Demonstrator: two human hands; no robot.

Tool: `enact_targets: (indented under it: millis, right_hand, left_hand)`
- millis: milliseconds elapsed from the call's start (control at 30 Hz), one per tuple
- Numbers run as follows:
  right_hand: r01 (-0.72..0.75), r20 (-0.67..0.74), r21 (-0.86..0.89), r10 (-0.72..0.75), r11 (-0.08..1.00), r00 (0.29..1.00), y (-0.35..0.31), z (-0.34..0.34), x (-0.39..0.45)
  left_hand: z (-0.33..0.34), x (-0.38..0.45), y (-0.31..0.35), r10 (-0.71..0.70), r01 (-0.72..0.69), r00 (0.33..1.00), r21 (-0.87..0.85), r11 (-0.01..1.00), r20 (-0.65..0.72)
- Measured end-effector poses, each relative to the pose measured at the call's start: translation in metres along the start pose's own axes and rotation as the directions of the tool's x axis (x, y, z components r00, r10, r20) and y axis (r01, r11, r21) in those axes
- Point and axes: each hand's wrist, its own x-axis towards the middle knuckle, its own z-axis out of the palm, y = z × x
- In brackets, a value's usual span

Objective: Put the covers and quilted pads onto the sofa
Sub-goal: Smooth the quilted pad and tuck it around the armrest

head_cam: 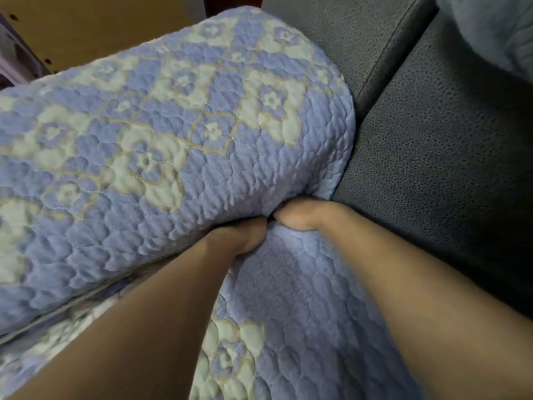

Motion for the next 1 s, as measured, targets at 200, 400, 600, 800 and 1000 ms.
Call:
enact_targets:
  millis: [200, 400, 600, 800, 1000]
  right_hand:
    - [0.08, 0.165, -0.037, -0.073, 0.996, 0.984, -0.008, -0.012, 0.011]
    - [-0.04, -0.252, -0.23, -0.02, 0.972, 0.967, -0.009, 0.021, -0.01]
    - [-0.129, -0.774, -0.145, -0.031, 0.981, 0.632, -0.005, 0.084, -0.038]
    - [-0.235, -0.862, -0.104, 0.03, 0.967, 0.506, -0.005, 0.086, -0.028]
    - [-0.23, -0.847, -0.185, -0.037, 0.955, 0.531, -0.013, 0.082, -0.035]
  left_hand:
    - [-0.01, 0.01, 0.008, -0.158, 0.151, 0.987, 0.141, 0.978, 0.038]
    - [0.02, 0.003, 0.008, -0.054, 0.054, 0.999, 0.082, 0.995, 0.001]
    - [0.017, -0.011, 0.001, -0.02, 0.049, 0.993, 0.251, 0.967, -0.12]
    - [0.017, -0.166, -0.074, 0.255, -0.065, 0.868, 0.411, 0.909, -0.426]
    - [0.025, -0.258, -0.18, 0.117, 0.192, 0.827, 0.471, 0.861, -0.55]
